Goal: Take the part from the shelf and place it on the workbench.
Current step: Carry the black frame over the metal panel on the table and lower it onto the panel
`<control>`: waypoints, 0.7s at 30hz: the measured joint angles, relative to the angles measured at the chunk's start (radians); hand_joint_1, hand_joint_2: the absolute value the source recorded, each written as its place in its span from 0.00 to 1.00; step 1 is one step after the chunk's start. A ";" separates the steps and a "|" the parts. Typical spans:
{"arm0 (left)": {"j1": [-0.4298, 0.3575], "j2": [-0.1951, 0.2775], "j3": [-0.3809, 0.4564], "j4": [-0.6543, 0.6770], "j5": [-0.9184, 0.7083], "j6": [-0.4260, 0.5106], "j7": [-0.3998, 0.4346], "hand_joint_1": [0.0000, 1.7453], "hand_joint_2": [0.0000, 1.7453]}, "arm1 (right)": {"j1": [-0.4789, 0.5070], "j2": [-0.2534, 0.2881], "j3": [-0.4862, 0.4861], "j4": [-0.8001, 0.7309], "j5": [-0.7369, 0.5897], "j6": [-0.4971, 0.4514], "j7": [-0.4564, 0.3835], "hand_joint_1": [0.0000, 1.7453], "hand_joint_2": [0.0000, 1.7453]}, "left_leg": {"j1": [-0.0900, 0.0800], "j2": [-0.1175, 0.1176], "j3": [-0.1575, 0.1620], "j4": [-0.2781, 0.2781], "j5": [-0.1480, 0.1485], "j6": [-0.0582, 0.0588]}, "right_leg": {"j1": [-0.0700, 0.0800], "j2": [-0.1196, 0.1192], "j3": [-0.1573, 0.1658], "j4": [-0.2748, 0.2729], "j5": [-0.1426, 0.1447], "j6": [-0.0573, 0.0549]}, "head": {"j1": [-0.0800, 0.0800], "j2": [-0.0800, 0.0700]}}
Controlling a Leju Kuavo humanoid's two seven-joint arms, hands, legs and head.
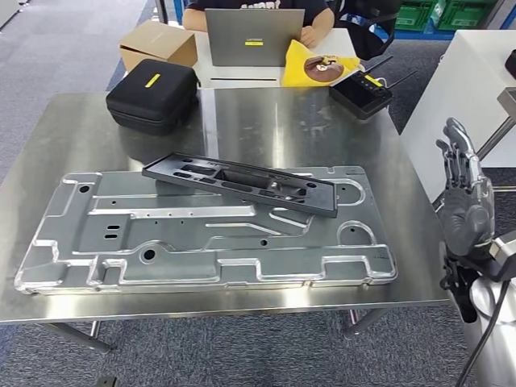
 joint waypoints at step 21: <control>0.004 0.014 0.026 0.000 0.014 0.009 -0.008 0.00 0.00 | 0.311 0.057 -0.215 -0.124 0.025 0.018 -0.066 0.00 0.00 | -0.025 -0.003 0.042 0.026 -0.058 0.006 | 0.015 -0.015 0.068 -0.223 0.133 -0.046 | 0.003 0.000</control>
